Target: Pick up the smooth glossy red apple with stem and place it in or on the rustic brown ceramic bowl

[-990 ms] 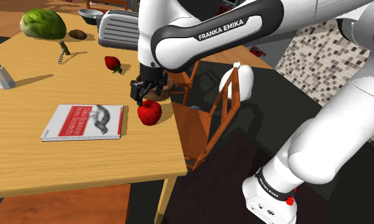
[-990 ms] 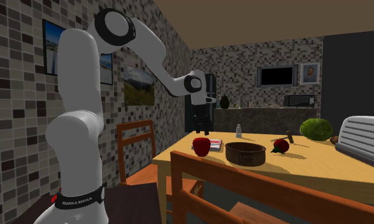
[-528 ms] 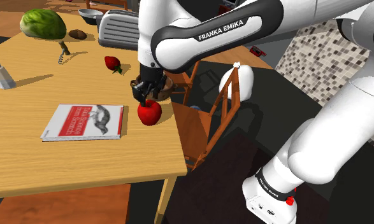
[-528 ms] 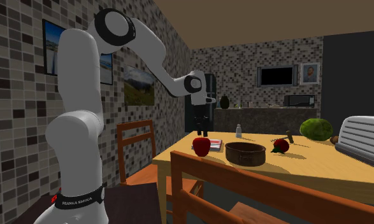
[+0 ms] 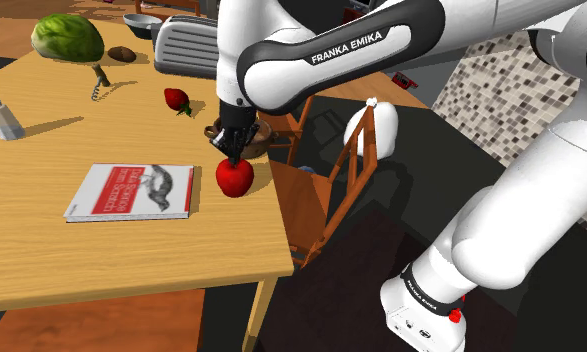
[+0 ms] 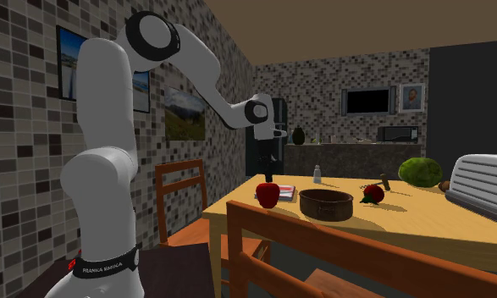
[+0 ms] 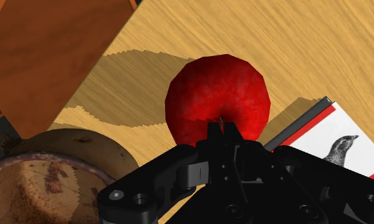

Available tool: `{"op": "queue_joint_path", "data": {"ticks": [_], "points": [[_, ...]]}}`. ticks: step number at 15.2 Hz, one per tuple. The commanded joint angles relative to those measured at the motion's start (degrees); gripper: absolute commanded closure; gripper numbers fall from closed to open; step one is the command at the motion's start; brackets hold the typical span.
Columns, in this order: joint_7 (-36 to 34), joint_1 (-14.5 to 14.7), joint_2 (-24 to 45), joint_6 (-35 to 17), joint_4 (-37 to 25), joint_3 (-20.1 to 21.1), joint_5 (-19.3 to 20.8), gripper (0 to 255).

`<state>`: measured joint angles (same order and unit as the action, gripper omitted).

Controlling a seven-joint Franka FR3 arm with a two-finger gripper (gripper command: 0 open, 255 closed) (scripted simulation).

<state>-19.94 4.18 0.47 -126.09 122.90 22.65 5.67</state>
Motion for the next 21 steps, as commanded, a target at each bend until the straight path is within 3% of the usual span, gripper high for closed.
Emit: {"op": "queue_joint_path", "data": {"ticks": [1, 21], "points": [[0.00, 0.00, 0.01, -0.01, 0.01, 0.00, 0.00, 255], [2.74, -0.15, -4.77, 14.87, -10.60, -0.35, -2.73, 255]]}}
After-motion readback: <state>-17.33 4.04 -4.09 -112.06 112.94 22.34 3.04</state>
